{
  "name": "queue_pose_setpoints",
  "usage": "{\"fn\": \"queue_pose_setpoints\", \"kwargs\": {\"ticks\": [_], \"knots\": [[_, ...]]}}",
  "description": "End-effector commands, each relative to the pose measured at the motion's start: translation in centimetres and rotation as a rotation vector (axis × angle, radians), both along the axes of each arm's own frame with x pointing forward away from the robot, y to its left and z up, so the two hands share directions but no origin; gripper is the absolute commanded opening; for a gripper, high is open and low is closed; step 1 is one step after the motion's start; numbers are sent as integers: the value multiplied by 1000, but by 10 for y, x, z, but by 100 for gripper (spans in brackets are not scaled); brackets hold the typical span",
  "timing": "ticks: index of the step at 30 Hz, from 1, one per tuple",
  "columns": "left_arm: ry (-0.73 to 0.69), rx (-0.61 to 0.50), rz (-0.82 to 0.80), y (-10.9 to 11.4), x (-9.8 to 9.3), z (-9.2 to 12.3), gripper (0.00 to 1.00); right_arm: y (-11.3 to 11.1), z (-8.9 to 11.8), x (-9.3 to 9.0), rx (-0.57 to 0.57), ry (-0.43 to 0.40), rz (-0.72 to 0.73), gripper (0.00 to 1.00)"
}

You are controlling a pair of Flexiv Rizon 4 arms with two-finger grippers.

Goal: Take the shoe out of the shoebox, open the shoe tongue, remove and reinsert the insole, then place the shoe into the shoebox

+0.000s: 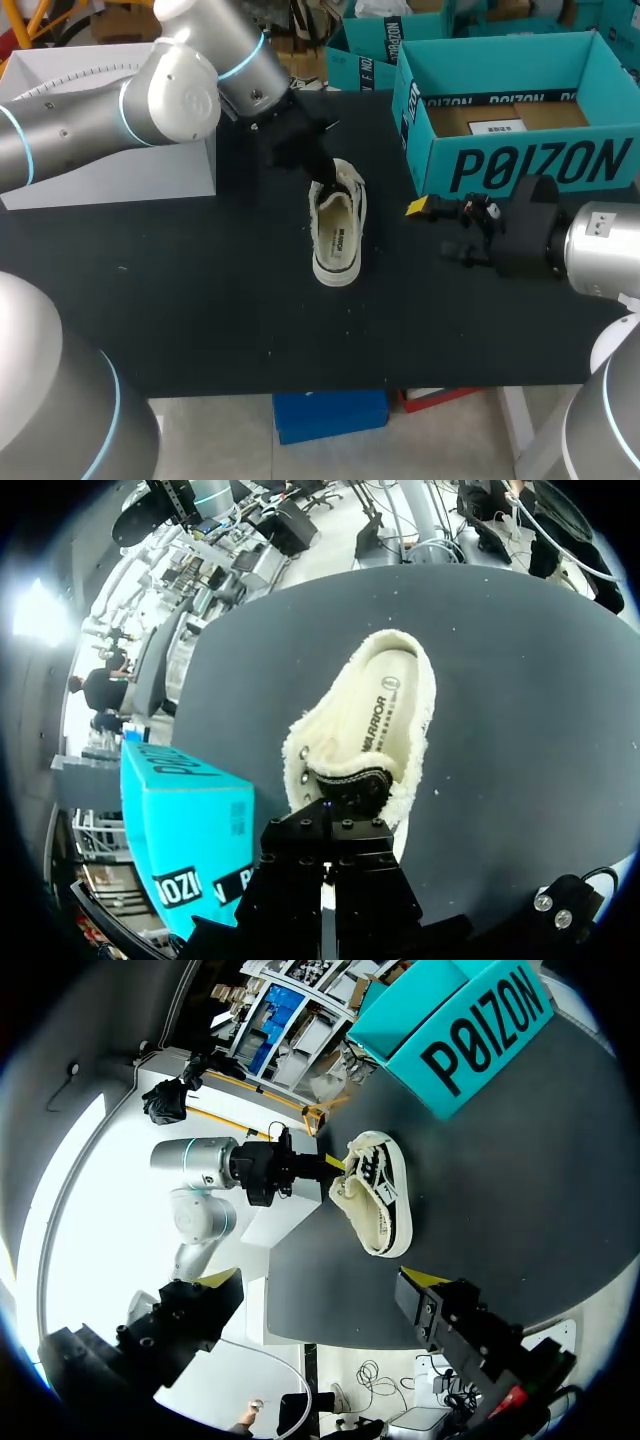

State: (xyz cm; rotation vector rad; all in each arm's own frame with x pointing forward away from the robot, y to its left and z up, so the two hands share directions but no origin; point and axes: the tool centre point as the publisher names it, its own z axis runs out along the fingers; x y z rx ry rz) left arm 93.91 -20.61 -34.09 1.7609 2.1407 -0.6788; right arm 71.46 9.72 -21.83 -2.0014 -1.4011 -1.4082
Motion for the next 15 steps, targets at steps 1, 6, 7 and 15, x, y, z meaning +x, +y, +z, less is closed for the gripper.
{"fn": "queue_pose_setpoints", "kwargs": {"ticks": [1, 6, 7, 15], "knots": [[15, -3, -6, -3, -2, -9, 0, -1, 1, 0, 0, 0, 1, 100], [54, -13, 6, 4, -9, -15, 0, -1, 1, 0, 0, 0, 1, 100], [58, -11, 9, 6, -11, -17, 0, -1, 1, 0, 0, 0, 1, 100], [86, 6, 11, 9, -18, -28, 0, -1, 1, 0, 0, 0, 1, 100]]}}
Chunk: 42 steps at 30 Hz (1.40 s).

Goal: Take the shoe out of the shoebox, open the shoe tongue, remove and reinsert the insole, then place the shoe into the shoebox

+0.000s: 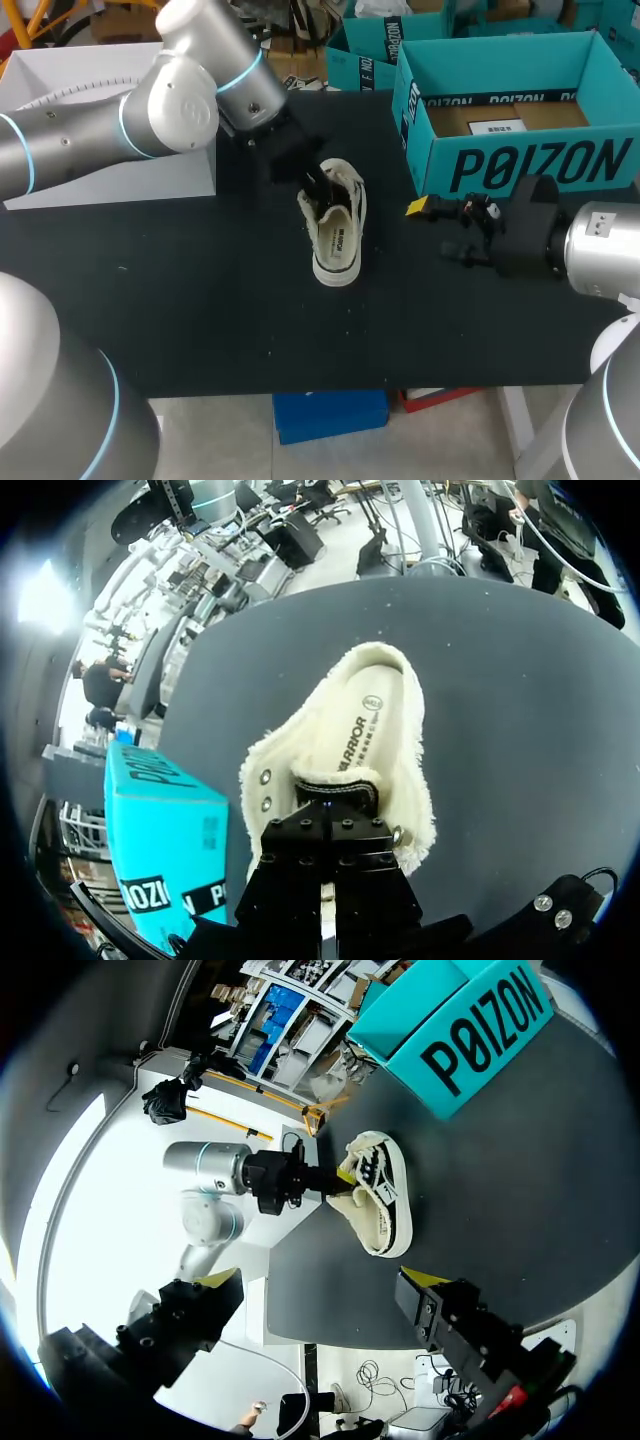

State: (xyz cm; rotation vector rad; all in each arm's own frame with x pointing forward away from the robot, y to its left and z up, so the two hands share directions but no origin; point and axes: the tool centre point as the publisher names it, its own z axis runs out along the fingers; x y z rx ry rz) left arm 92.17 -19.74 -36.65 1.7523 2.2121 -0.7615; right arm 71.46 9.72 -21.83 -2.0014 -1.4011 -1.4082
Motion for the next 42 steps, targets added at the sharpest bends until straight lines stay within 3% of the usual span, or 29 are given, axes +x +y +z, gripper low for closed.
{"fn": "queue_pose_setpoints", "kwargs": {"ticks": [1, 14, 15, 16, 17, 23, 32, 42], "knots": [[-4, -1, 0, 0, -1, -1, 0, -1, 1, 0, 0, 0, 1, 100], [-75, 12, 5, 12, 4, 43, 0, -1, 1, 0, 0, 0, 1, 100], [-76, 21, 7, 15, 3, 44, 5, -1, 1, 0, 0, 0, 1, 100], [-79, 26, 9, 17, 3, 44, 20, -1, 1, 0, 0, 0, 1, 100], [-81, 31, 12, 20, 2, 45, 29, -1, 1, 0, 0, 0, 1, 100], [-93, 71, 20, 35, -3, 47, 44, -1, 1, 0, 0, 0, 1, 100], [-141, 174, -1, 42, -5, 37, 44, -1, 1, 0, 0, 0, 1, 100], [-188, 212, -48, 38, -5, 35, 45, -1, 1, 0, 0, 0, 1, 100]]}}
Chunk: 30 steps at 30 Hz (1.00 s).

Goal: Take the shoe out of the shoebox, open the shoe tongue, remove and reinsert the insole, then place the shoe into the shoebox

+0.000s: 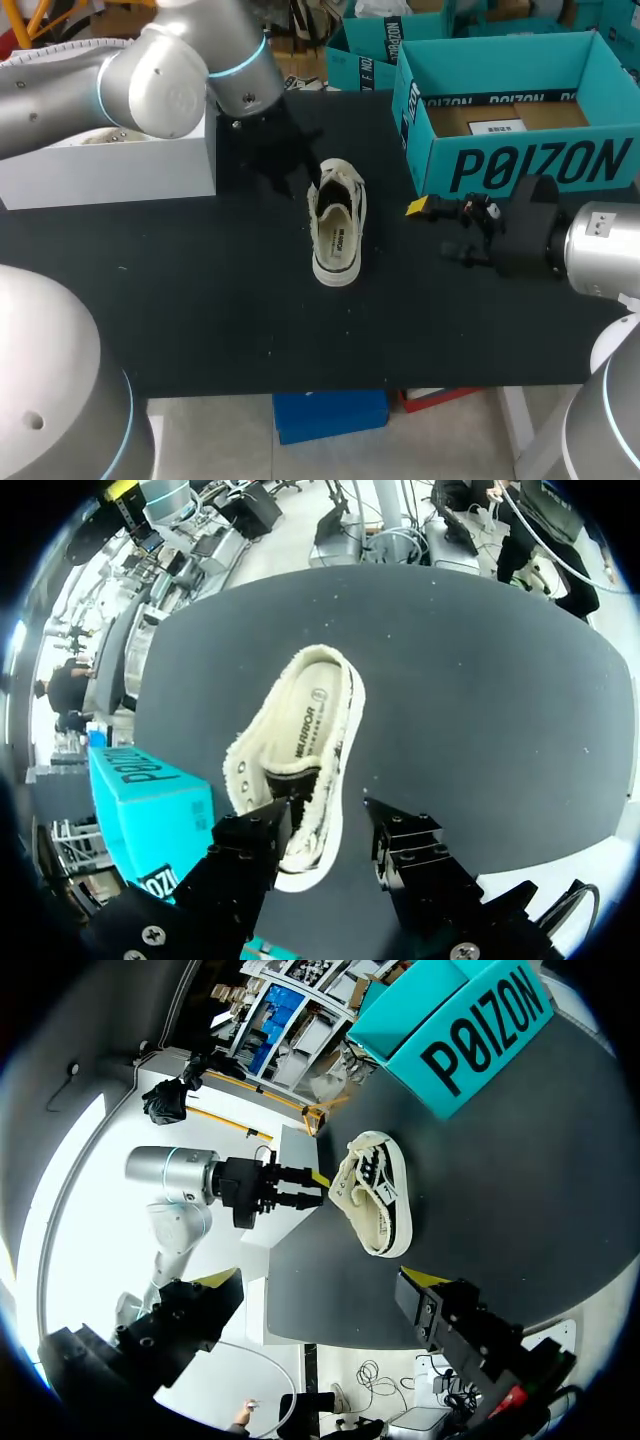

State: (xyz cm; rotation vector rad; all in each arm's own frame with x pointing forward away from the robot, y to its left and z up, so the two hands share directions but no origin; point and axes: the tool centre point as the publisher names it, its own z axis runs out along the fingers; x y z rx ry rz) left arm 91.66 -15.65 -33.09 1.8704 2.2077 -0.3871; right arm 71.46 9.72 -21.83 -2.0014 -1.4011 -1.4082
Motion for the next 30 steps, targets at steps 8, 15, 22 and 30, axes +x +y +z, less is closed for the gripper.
{"fn": "queue_pose_setpoints", "kwargs": {"ticks": [8, 15, 22, 30], "knots": [[-41, 42, -109, -4, -2, -5, 44, -1, 1, 0, 0, 0, 1, 100], [-55, 121, -186, -4, -7, -15, 46, -1, 1, 0, 0, 0, 1, 100], [-90, 167, -230, -6, -4, -24, 45, -1, 1, 0, 0, 0, 1, 100], [-96, 168, -240, -7, 2, -32, 43, -1, 1, 0, 0, 0, 1, 100]]}}
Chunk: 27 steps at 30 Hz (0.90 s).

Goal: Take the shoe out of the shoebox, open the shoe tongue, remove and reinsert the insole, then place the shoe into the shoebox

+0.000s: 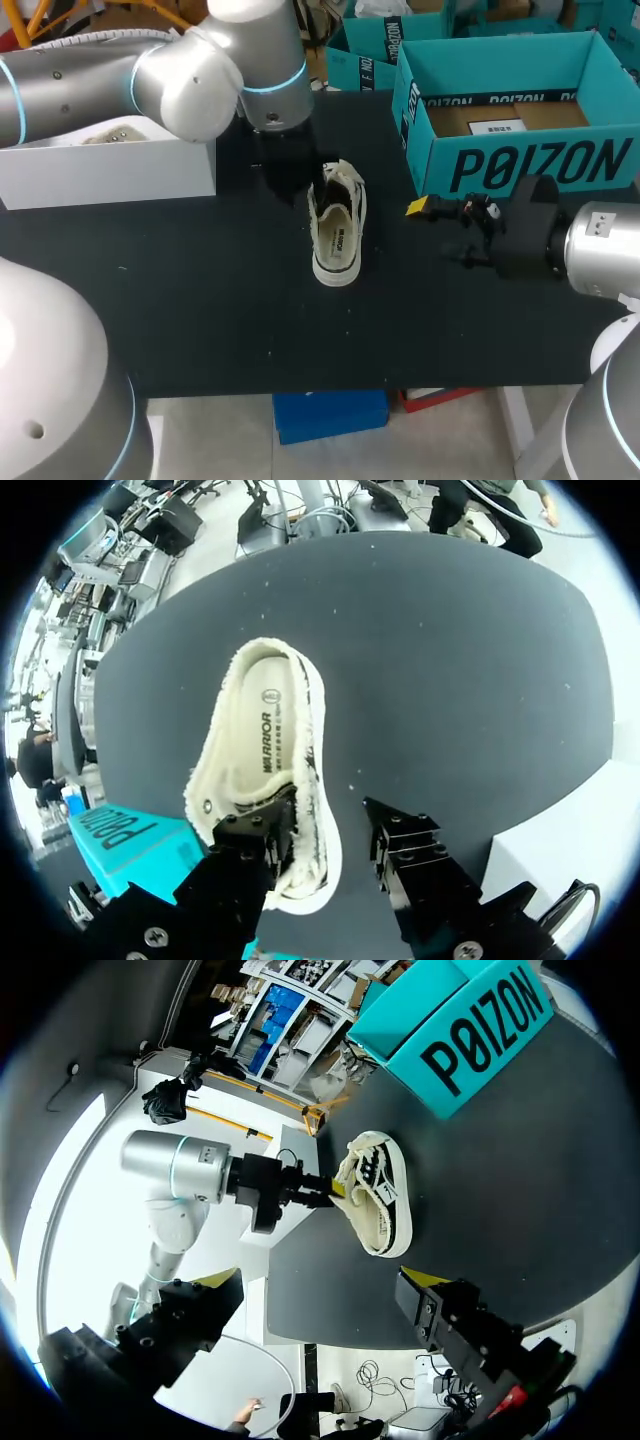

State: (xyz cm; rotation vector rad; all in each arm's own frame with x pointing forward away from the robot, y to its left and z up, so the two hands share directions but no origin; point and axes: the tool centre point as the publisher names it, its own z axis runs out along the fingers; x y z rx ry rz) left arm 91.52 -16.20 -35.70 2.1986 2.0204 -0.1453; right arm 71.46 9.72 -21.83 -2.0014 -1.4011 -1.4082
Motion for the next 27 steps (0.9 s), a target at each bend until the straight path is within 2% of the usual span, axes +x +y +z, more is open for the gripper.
{"fn": "queue_pose_setpoints", "kwargs": {"ticks": [1, 27], "knots": [[2, -3, -6, -2, 3, -7, 44, -1, 1, 0, 0, 0, 1, 100], [42, 37, -58, -9, 1, -42, 41, -1, 1, 0, 0, 0, 1, 100]]}}
